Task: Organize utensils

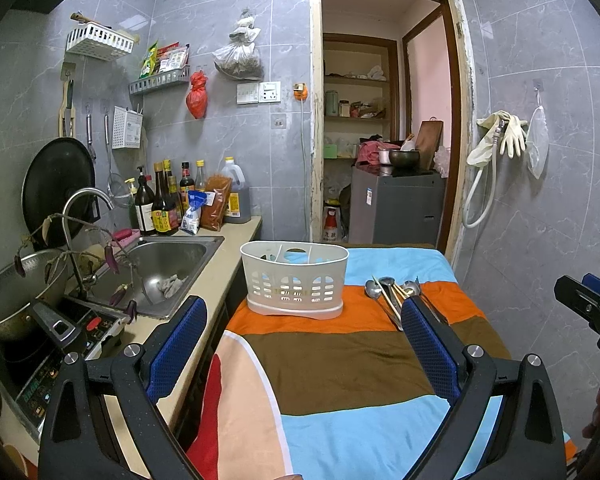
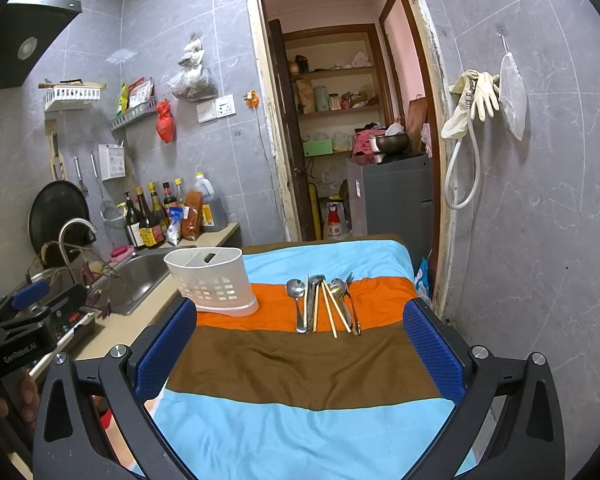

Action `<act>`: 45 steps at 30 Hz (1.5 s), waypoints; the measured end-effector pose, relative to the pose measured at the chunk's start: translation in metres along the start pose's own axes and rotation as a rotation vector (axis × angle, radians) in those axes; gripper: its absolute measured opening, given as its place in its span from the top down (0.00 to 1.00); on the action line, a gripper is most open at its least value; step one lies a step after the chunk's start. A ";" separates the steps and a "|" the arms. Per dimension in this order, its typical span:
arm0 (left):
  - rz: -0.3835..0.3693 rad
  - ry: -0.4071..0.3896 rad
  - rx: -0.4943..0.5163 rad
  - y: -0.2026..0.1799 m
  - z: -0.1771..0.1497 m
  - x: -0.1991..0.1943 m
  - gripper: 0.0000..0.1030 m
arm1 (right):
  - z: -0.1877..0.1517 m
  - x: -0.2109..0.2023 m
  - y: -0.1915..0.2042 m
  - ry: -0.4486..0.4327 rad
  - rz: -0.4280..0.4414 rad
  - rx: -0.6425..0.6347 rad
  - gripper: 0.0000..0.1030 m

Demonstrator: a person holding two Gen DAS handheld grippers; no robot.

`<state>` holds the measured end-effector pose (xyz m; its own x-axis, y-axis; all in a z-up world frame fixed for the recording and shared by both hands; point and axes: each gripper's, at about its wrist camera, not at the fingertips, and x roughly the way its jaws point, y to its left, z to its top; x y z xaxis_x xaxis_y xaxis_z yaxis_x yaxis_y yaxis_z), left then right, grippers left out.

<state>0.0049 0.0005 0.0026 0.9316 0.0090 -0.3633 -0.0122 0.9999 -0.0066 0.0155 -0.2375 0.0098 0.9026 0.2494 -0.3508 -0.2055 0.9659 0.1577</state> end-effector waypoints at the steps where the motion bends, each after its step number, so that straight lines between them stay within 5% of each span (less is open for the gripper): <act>1: 0.000 0.000 0.000 0.000 0.000 0.000 0.08 | 0.001 0.000 0.000 0.000 0.000 0.000 0.00; 45: -0.003 0.003 0.001 -0.005 -0.001 0.002 0.08 | 0.000 0.000 0.000 0.001 -0.001 -0.001 0.00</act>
<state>0.0062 -0.0040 0.0011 0.9305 0.0063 -0.3664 -0.0093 0.9999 -0.0066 0.0153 -0.2378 0.0094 0.9025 0.2481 -0.3520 -0.2046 0.9663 0.1563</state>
